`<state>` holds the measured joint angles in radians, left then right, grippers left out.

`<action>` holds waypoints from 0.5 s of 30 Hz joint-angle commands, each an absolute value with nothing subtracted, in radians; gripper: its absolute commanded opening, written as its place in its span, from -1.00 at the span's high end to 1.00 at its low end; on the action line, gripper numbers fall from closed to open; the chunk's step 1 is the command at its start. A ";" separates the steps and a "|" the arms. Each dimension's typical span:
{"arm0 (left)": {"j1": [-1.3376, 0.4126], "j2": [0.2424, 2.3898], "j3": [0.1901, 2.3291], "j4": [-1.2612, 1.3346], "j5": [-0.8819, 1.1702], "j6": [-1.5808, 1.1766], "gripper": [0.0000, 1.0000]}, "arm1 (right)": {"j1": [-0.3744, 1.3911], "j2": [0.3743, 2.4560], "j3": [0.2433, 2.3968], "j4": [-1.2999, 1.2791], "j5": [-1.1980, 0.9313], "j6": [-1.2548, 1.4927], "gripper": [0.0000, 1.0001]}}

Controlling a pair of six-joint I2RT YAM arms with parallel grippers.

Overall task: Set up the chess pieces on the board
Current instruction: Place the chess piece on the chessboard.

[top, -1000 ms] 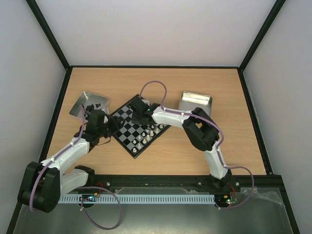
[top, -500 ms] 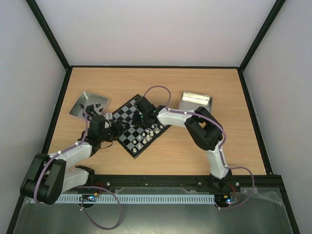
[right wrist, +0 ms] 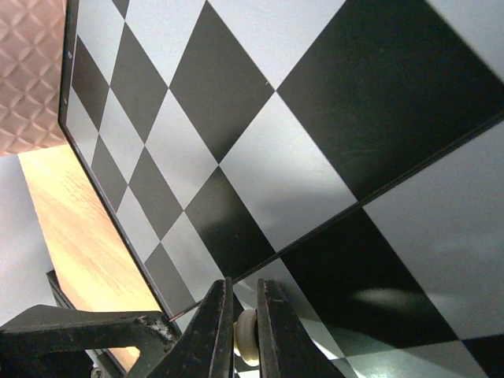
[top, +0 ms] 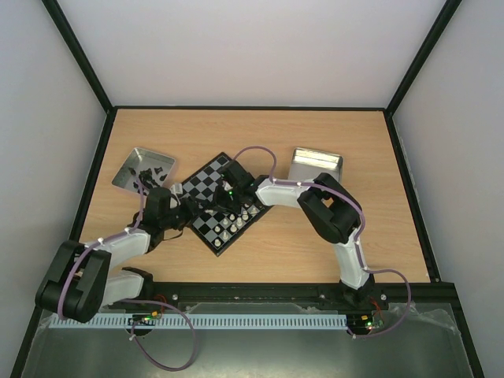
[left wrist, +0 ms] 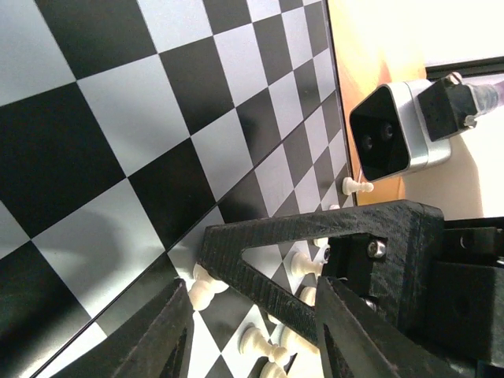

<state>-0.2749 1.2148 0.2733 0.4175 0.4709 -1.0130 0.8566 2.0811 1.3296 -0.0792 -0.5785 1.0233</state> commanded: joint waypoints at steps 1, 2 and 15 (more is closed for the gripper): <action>-0.281 1.232 0.260 0.435 0.462 -1.008 0.14 | 0.852 2.039 1.315 -0.061 -0.608 1.047 0.87; -0.283 1.235 0.260 0.433 0.460 -1.008 0.17 | 0.851 2.037 1.316 -0.060 -0.610 1.049 0.87; -0.305 1.282 0.252 0.454 0.436 -1.017 0.32 | 0.849 2.026 1.316 -0.050 -0.627 1.054 0.87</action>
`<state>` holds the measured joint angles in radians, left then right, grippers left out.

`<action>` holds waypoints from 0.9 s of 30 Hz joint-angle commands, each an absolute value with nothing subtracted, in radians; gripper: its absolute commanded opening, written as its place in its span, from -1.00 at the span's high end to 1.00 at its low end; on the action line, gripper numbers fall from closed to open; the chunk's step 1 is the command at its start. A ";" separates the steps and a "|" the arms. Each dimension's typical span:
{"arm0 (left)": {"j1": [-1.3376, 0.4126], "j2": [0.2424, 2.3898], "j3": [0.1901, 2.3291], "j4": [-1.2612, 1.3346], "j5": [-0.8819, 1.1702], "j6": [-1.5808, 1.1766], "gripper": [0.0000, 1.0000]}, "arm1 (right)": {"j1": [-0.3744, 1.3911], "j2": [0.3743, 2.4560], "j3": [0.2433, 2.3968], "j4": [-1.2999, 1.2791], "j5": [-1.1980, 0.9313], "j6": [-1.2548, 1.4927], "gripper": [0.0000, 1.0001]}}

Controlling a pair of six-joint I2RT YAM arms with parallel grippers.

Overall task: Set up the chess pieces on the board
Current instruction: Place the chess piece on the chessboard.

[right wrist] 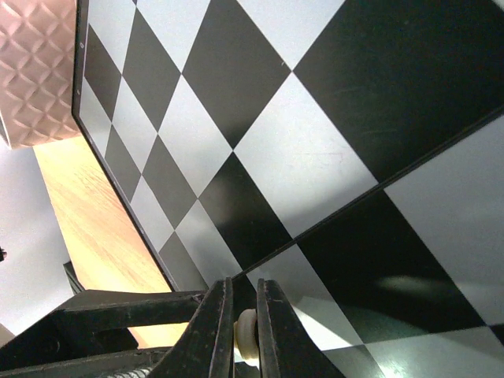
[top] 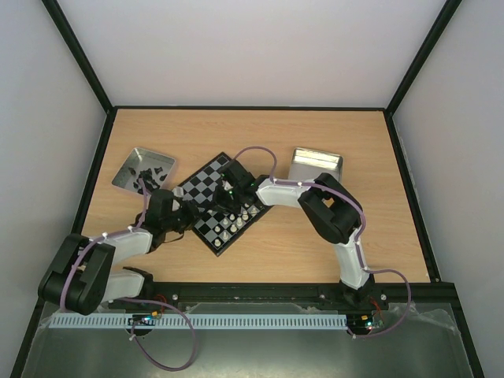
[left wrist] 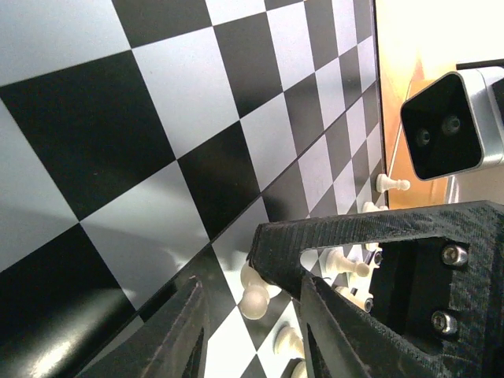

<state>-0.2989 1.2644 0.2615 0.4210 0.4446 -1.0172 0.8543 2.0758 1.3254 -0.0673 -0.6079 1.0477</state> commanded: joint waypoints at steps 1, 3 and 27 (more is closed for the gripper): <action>-0.305 1.285 0.253 0.459 0.436 -1.017 0.34 | 0.850 2.024 1.316 -0.049 -0.630 1.054 0.87; -0.306 1.293 0.254 0.470 0.439 -1.018 0.39 | 0.850 2.022 1.316 -0.048 -0.638 1.052 0.87; -0.330 1.279 0.299 0.360 0.451 -0.975 0.95 | 0.849 1.993 1.329 -0.083 -0.582 1.025 0.64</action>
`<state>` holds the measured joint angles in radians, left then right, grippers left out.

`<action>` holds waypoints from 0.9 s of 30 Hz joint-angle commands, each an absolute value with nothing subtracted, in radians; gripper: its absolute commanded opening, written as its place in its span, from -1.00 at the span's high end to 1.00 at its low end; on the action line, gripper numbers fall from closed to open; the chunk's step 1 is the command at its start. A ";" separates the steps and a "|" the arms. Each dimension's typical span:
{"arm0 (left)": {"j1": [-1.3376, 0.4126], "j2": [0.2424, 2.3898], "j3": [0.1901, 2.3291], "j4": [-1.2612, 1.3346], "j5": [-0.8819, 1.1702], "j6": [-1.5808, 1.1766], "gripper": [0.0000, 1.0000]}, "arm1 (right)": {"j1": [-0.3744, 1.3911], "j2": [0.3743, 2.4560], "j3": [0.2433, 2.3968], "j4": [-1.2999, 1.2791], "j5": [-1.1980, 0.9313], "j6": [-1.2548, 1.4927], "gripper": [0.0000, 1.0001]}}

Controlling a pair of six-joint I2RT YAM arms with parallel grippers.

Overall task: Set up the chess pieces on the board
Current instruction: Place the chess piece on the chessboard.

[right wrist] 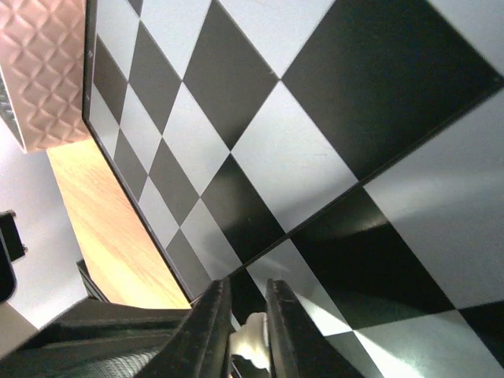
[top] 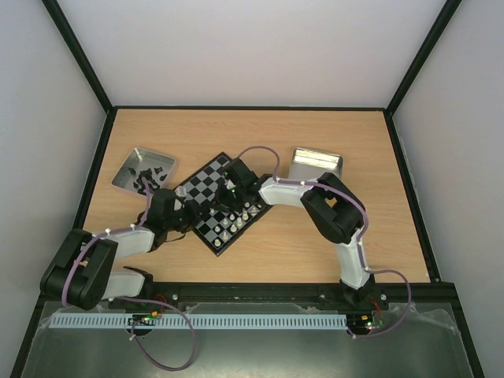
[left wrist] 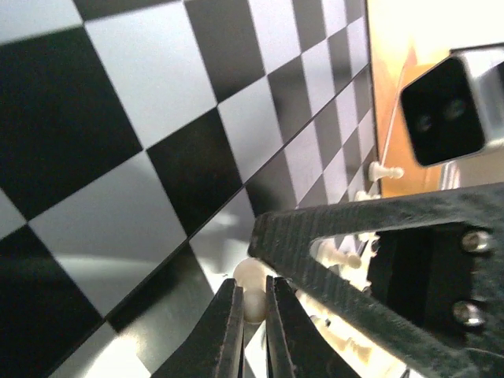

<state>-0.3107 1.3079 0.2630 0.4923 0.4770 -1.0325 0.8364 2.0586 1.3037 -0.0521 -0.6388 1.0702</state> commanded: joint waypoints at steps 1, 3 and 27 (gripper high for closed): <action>-0.336 1.266 0.320 0.285 0.420 -0.952 0.95 | 0.847 1.989 1.339 -0.123 -0.542 1.005 0.57; -0.358 1.239 0.369 0.128 0.341 -0.899 0.95 | 0.843 1.976 1.354 -0.169 -0.470 0.973 0.46; -0.772 1.330 0.748 -0.638 -0.070 -0.760 0.95 | 0.802 1.740 1.270 -0.312 0.063 0.874 0.25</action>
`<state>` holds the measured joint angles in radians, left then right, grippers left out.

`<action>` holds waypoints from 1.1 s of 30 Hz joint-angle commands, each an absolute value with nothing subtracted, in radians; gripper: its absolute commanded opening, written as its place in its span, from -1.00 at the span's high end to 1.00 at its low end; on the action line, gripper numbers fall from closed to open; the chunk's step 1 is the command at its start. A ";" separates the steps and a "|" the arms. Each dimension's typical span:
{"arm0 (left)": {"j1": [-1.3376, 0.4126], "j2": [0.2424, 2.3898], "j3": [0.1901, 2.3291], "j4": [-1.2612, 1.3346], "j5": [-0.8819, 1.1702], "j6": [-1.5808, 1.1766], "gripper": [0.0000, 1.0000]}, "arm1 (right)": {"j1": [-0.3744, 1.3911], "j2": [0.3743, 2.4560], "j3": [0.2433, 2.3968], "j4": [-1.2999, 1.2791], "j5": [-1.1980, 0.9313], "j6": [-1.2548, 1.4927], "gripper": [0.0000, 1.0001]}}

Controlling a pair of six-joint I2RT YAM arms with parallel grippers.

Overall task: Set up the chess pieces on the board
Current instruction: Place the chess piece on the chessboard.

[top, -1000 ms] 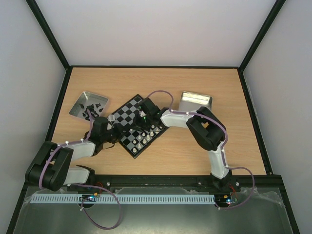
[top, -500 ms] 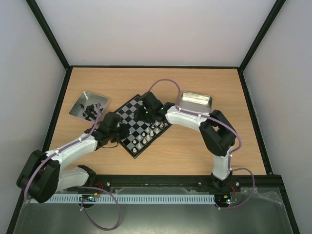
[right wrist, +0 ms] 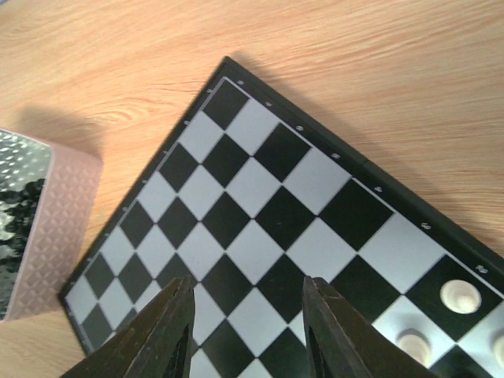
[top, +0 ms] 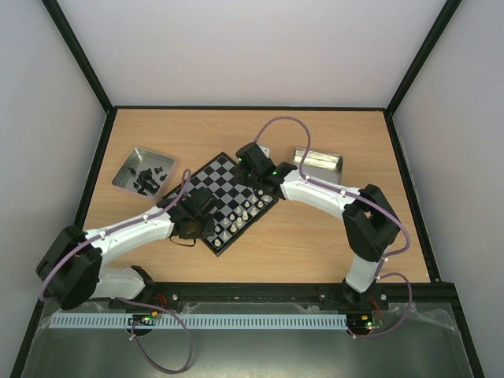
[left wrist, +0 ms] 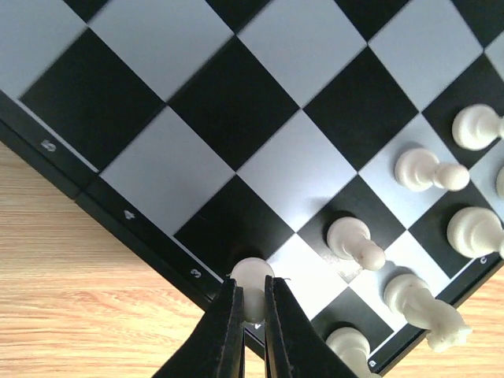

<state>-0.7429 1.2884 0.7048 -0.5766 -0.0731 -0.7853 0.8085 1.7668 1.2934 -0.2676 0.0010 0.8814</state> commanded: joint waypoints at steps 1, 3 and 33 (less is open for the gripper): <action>-0.780 1.340 0.756 -0.639 -0.062 -0.757 0.94 | 0.802 1.740 1.270 -0.315 0.064 0.874 0.25; -0.795 1.359 0.765 -0.639 -0.058 -0.757 0.93 | 0.802 1.738 1.265 -0.317 0.068 0.874 0.25; -0.805 1.424 0.781 -0.684 -0.017 -0.728 0.88 | 0.800 1.715 1.238 -0.321 0.077 0.884 0.24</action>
<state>-0.7982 1.3952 0.7753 -0.6090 -0.0277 -0.7292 0.8040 1.7546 1.2514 -0.3038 0.0414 0.8791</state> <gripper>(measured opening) 0.070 0.380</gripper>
